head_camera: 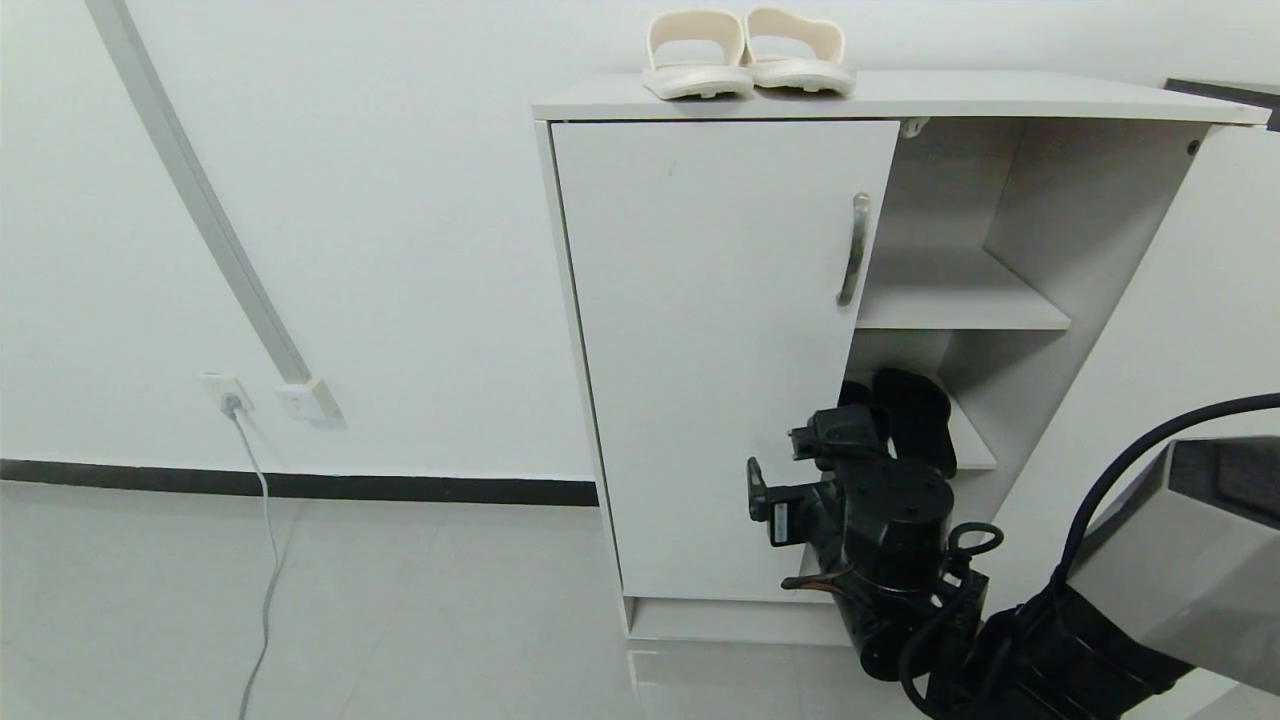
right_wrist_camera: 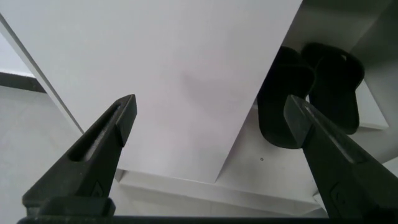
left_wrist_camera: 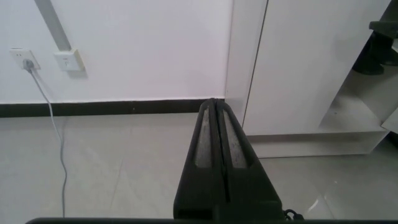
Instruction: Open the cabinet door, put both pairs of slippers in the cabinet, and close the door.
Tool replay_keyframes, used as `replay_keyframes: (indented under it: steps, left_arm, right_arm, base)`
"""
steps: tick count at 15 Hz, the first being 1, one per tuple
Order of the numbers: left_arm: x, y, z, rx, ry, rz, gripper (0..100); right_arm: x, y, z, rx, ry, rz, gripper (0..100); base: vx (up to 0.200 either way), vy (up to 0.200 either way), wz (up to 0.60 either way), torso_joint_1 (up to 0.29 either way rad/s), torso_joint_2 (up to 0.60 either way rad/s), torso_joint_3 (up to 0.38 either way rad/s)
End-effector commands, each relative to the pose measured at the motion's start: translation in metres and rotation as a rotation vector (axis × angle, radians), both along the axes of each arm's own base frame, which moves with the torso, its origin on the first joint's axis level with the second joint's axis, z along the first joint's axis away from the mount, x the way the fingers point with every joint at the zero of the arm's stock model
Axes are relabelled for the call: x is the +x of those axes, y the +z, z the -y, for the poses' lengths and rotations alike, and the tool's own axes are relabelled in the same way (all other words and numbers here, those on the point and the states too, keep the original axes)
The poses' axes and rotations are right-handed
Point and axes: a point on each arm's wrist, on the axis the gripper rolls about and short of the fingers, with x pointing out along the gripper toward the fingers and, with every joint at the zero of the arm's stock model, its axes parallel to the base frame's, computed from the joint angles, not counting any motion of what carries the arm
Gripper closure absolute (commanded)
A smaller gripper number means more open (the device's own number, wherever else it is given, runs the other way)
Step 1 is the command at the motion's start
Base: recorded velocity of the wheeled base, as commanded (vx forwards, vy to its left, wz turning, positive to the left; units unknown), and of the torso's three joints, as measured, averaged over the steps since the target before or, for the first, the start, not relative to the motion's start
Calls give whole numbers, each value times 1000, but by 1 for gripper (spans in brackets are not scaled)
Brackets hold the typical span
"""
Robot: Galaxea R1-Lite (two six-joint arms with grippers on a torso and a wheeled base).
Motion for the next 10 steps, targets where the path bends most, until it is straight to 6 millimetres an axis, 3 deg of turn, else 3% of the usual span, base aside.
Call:
replay_keyframes:
  steps: [1,5,10]
  left_arm:
    - [0,0,0,0,0,-1,100]
    - [0,0,0,0,0,-1,100]
    - [0,0,0,0,0,-1,100]
  right_arm:
    - [0,-1,0,-2,0,-2,0]
    - [0,-2,-1,-7,2,-5,0]
    - [0,-2,-1,-7,2,-5,0]
  base:
    - [0,0,0,0,0,0]
    - [0,0,0,0,-196,-301]
    - [0,0,0,61,-508,-370]
